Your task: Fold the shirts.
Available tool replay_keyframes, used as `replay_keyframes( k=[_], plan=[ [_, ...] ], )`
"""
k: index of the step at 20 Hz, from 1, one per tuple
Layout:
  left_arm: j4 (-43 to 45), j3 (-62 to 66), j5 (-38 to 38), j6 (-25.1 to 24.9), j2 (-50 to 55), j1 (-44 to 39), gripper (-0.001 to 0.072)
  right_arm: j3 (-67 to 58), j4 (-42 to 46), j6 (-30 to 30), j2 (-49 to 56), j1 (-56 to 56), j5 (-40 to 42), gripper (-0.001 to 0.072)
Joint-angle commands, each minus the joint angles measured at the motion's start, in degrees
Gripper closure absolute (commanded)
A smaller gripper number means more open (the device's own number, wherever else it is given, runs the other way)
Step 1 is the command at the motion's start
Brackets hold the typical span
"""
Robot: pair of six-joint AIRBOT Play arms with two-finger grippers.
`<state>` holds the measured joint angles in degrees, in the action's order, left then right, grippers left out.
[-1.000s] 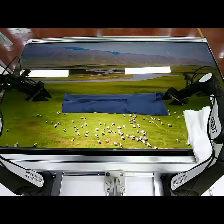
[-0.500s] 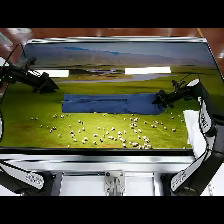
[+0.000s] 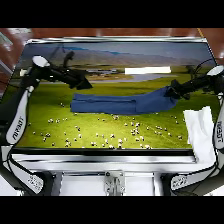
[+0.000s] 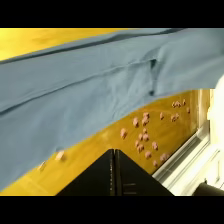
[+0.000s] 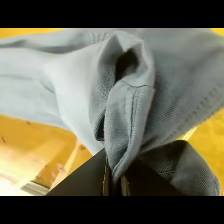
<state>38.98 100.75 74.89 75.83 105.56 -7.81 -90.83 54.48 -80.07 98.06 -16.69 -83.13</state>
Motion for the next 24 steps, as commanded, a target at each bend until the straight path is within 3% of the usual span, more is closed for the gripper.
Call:
replay_keyframes(
  k=[1,7,13,16,20,24],
  plan=[
    [-1.3,0.0,-4.5,-0.8,4.8,-9.7,0.0669,-0.1,1.4,-0.9,-10.1,-0.2,-5.6,0.0653],
    [-5.0,0.1,-13.0,-0.6,8.2,-22.0,0.0669,-0.1,1.7,-4.6,-22.1,-0.2,-15.7,0.0653],
    [-12.6,0.1,-16.0,-0.6,13.1,-31.1,0.0670,0.0,1.7,-7.4,-29.7,-0.2,-17.5,0.0653],
    [-20.6,0.5,-18.8,-0.8,16.2,-33.2,0.0670,0.0,1.3,-8.9,-30.5,0.0,-19.2,0.0653],
    [-24.4,1.1,-17.8,-3.3,17.3,-31.0,0.0671,0.0,1.9,-9.2,-30.5,2.9,-17.8,0.0653],
    [-20.3,1.1,-14.0,-4.2,11.0,-19.1,0.0671,0.0,2.9,-10.3,-26.7,12.6,-8.0,0.0654]
  ],
)
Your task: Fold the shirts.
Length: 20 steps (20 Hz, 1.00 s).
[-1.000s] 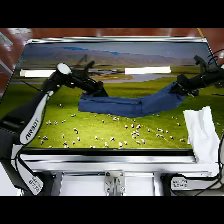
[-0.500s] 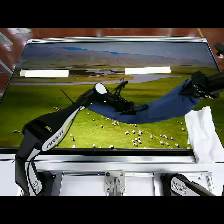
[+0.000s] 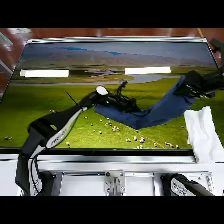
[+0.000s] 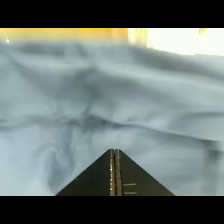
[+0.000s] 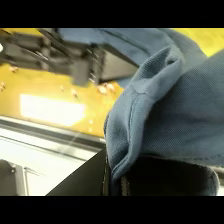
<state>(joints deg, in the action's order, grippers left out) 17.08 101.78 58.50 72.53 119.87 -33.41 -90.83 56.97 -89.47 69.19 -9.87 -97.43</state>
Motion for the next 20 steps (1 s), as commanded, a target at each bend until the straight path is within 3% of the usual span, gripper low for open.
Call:
replay_keyframes(
  k=[1,6,9,11,12,13,14,17,20],
  plan=[
    [2.6,0.1,3.5,-0.9,-5.7,10.2,0.0671,0.0,0.2,-0.7,4.0,9.3,9.4,0.0654],
    [4.0,0.1,10.5,-0.9,-19.6,29.0,0.0671,0.0,-0.5,-0.1,17.7,27.4,27.0,0.0654],
    [4.0,0.1,14.5,-0.9,-27.2,36.8,0.0671,0.0,-1.5,-2.7,27.8,34.2,37.6,0.0654],
    [4.0,0.1,17.1,-1.0,-31.7,40.0,0.0671,0.0,-6.8,-4.5,33.5,36.0,42.8,0.0652],
    [4.0,0.1,17.9,-1.1,-33.6,41.0,0.0671,0.0,-11.8,-4.1,35.7,36.1,44.9,0.0564],
    [4.1,0.1,18.7,-1.5,-35.3,41.5,0.0671,0.0,-16.7,-3.0,37.2,36.1,46.3,0.0306],
    [4.5,0.1,18.9,-1.6,-36.5,41.6,0.0671,0.0,-20.8,-1.0,38.0,35.6,46.7,0.0141],
    [5.9,0.1,19.2,-1.6,-38.1,41.3,0.0671,0.0,-19.7,0.3,37.2,31.9,39.6,0.0134],
    [8.0,0.1,19.7,-1.6,-38.1,41.3,0.0671,0.0,-4.6,0.6,33.5,26.2,22.5,0.0134]
  ],
)
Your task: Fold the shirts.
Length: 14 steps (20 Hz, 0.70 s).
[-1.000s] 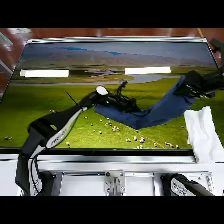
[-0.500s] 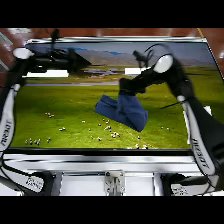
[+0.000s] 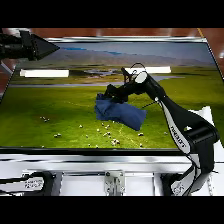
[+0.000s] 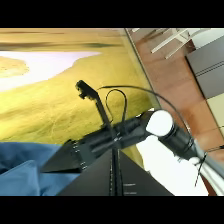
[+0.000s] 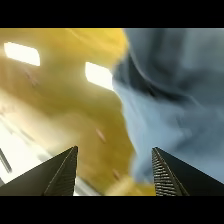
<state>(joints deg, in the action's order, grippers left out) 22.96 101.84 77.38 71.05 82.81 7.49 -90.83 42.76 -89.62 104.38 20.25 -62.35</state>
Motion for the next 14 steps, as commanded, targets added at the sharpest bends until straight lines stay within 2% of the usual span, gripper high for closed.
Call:
replay_keyframes(
  k=[1,2,3,4,5,7,10,14],
  plan=[
    [3.1,0.0,1.0,0.0,-1.0,0.4,0.0671,0.0,18.2,0.5,-3.3,-5.8,-18.1,0.0134],
    [3.5,0.0,1.3,0.0,-1.0,0.4,0.0671,0.0,27.4,0.0,-4.8,-8.1,-23.8,0.0131],
    [3.7,0.0,1.4,0.1,-1.0,0.4,0.0671,0.2,33.7,-0.4,-5.8,-10.7,-28.1,0.0058],
    [3.7,0.0,1.3,0.1,-1.0,0.4,0.0670,1.3,36.2,-0.4,-6.6,-14.0,-31.0,0.0039],
    [3.7,0.0,1.4,0.1,-1.0,0.4,0.0670,3.5,35.4,-0.4,-7.3,-17.2,-31.8,0.0039],
    [3.7,0.0,1.3,0.1,-1.0,0.4,0.0670,10.6,27.4,-0.7,-8.5,-22.7,-29.3,0.0039],
    [3.7,0.0,1.2,0.1,-1.0,0.4,0.0671,20.2,15.7,0.6,-8.7,-24.7,-18.4,0.0039],
    [3.7,0.0,1.1,0.8,-1.0,0.4,0.0670,24.4,13.1,1.2,-7.4,-19.3,-7.1,0.0039]
  ],
)
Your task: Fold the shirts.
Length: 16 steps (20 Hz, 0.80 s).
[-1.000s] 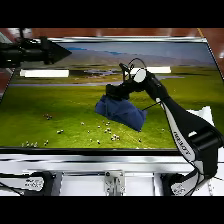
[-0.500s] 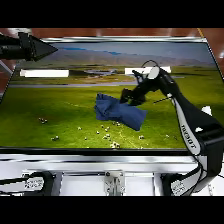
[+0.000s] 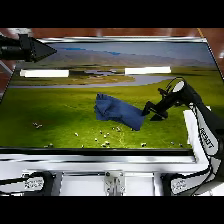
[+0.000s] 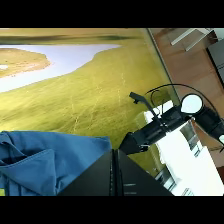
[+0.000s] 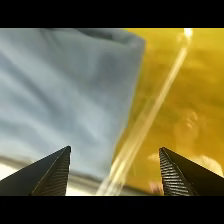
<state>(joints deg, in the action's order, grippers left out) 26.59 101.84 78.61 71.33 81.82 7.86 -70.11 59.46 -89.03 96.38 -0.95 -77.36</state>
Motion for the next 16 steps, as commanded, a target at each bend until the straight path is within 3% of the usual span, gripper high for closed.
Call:
replay_keyframes(
  k=[1,3,4,5,6,8,10,16],
  plan=[
    [0.1,0.0,-0.1,0.5,0.0,0.0,0.0671,3.7,-4.6,0.6,1.5,3.1,9.5,0.0039],
    [0.0,0.0,-0.1,0.5,0.0,0.0,0.0670,3.7,-8.2,0.8,3.3,4.7,11.7,0.0045],
    [0.0,0.0,-0.1,0.5,0.0,0.0,0.0670,3.7,-9.8,0.9,3.8,5.1,12.6,0.0157],
    [0.0,0.0,-0.1,0.9,0.0,0.0,0.0671,3.7,-11.8,2.0,3.7,5.0,13.4,0.0444],
    [0.0,0.0,-0.1,0.9,0.0,0.0,0.0670,3.2,-14.4,3.6,3.2,4.7,13.2,0.0639],
    [0.1,0.0,-0.1,0.9,0.0,0.0,0.0670,0.3,-17.7,11.7,-0.1,3.0,10.3,0.0655],
    [0.1,0.0,-0.7,0.9,0.2,0.0,0.0670,-5.1,-16.3,13.4,-5.2,0.0,6.9,0.0655],
    [0.0,0.0,-0.4,0.9,1.3,0.0,0.0670,-22.6,-1.3,2.0,-20.7,-16.3,-2.8,0.0655]
  ],
)
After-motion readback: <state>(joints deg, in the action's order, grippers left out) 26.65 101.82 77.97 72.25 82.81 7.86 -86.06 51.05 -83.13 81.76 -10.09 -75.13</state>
